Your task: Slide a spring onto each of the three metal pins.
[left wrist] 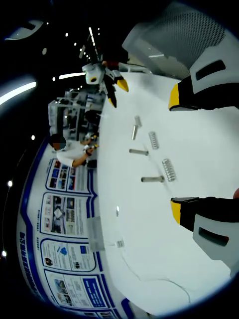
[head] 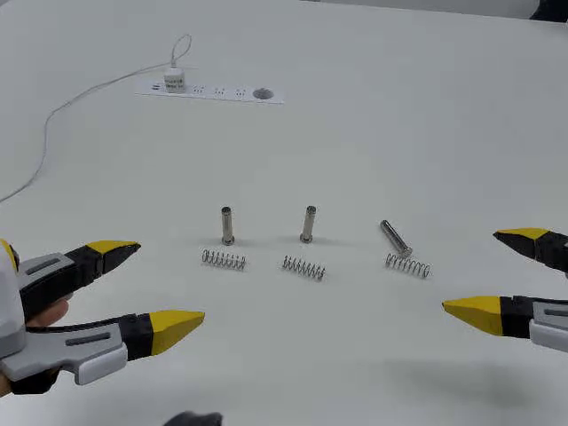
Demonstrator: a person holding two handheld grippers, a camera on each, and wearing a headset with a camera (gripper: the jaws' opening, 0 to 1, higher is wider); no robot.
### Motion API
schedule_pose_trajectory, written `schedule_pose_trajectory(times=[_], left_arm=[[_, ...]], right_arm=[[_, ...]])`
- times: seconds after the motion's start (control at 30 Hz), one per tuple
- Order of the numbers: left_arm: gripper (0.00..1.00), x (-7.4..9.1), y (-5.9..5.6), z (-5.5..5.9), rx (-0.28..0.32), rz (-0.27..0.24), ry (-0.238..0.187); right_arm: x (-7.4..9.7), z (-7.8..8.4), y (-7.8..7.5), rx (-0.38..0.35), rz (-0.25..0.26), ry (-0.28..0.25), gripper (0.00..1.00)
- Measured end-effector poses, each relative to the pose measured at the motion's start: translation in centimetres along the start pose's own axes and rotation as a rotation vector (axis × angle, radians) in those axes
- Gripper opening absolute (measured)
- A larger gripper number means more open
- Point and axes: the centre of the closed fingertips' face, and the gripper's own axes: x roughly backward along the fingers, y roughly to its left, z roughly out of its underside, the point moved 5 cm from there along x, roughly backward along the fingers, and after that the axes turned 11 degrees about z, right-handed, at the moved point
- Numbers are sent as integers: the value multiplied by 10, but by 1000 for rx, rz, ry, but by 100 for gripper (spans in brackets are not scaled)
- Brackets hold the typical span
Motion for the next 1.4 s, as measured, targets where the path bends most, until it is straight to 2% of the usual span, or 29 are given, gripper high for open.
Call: schedule_pose_trajectory(times=[0.23, 0.53, 0.7, 0.87, 1.13, 1.4], left_arm=[[72, 1, -2, -1, 1, -6, -13], [71, 0, -6, -1, 3, -4, -18], [71, 0, -7, -1, 2, -3, -19], [71, -1, -9, 0, 5, 7, -17], [71, -1, -11, -2, -3, 10, -19], [70, -3, -14, -1, -10, 25, -9]], right_arm=[[-5, -4, -1, 10, 13, 27, 67], [-9, -12, -12, -46, 58, 55, 53], [-17, -19, -21, -49, 94, 66, 38], [-32, -30, -30, -59, 139, 93, 32], [-69, -38, -27, -15, 127, 165, 27], [-107, -28, -27, -34, 147, 304, 20]])
